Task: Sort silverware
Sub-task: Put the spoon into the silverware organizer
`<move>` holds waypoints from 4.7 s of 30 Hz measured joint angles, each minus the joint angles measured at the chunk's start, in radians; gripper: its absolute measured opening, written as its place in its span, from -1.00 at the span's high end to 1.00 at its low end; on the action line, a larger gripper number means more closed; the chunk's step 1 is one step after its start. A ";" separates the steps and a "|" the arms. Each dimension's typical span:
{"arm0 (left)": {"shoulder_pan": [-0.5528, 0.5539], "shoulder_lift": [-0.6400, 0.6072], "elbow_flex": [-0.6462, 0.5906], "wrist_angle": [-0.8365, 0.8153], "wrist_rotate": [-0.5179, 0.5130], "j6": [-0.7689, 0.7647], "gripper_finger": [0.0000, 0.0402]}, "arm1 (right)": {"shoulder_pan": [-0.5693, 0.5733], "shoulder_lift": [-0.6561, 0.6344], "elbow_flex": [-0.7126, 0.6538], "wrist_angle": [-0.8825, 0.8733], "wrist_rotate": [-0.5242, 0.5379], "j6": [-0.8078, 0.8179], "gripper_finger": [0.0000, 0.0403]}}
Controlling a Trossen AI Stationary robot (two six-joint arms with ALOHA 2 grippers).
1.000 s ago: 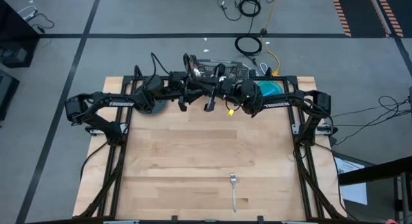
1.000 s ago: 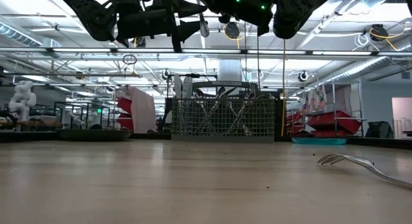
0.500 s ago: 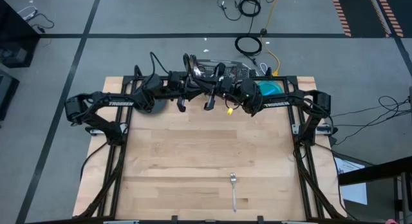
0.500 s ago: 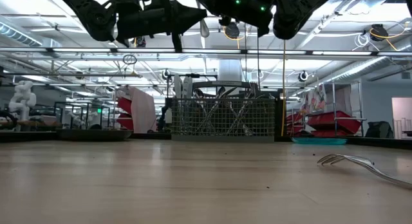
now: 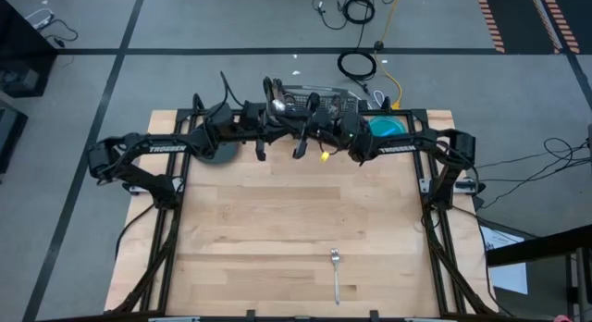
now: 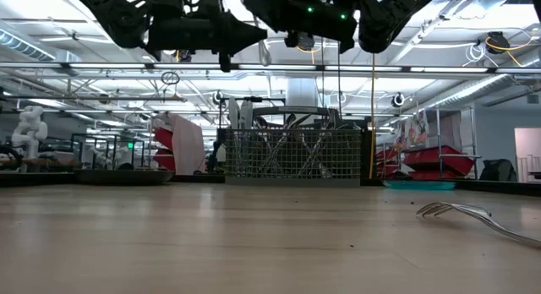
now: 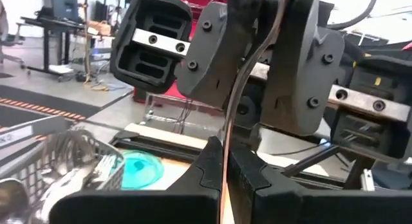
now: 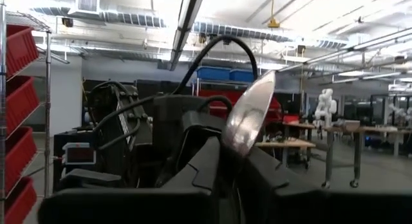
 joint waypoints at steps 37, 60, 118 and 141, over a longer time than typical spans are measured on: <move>-0.031 -0.016 -0.001 -0.198 0.145 0.135 0.96 | -0.042 -0.256 0.000 -0.577 -0.226 0.059 0.34; -0.035 -0.016 -0.001 -0.194 0.139 0.165 0.96 | -0.043 -0.253 0.000 -0.601 -0.348 0.066 0.98; 0.087 -0.497 -0.216 -0.343 -0.020 0.048 -0.07 | -0.210 -0.019 -0.098 -0.105 0.053 0.177 1.00; 0.086 -0.503 -0.223 -0.403 -0.024 0.025 -0.04 | -0.225 0.160 -0.232 0.139 0.127 0.470 1.00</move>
